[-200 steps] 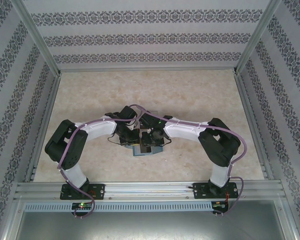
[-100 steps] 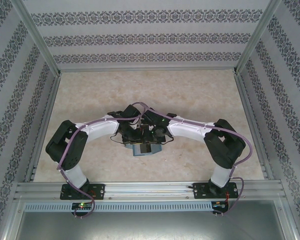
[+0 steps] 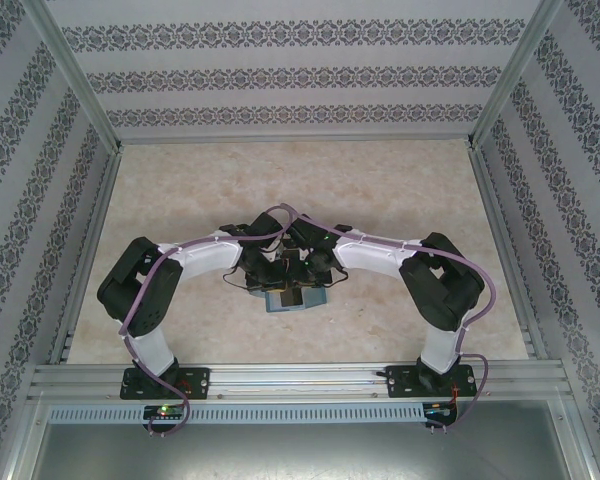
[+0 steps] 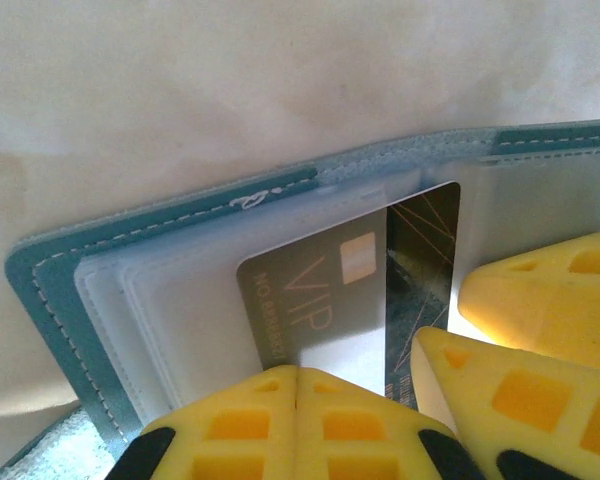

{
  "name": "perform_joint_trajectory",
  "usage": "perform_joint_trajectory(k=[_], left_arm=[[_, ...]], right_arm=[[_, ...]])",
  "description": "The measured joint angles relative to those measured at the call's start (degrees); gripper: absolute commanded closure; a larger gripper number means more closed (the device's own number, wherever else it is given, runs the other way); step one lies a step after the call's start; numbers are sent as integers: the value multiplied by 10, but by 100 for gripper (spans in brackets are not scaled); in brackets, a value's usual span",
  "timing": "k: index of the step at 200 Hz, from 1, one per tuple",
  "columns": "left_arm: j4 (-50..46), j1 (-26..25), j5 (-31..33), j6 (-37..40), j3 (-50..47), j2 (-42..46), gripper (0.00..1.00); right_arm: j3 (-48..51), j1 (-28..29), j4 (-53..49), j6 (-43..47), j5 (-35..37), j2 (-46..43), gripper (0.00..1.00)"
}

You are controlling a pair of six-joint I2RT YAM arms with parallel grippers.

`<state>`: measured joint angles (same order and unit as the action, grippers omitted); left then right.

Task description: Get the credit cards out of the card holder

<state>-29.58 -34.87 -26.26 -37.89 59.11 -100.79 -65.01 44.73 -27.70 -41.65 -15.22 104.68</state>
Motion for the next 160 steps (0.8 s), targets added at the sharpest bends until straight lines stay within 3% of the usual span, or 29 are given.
perform_joint_trajectory(k=[63,160], left_arm=[[0,0,2,3,-1,-1,100],[0,0,4,5,0,-1,99]], right_arm=[[42,-21,60,-2,-49,-4,68],[69,-22,80,-2,-52,-23,64]])
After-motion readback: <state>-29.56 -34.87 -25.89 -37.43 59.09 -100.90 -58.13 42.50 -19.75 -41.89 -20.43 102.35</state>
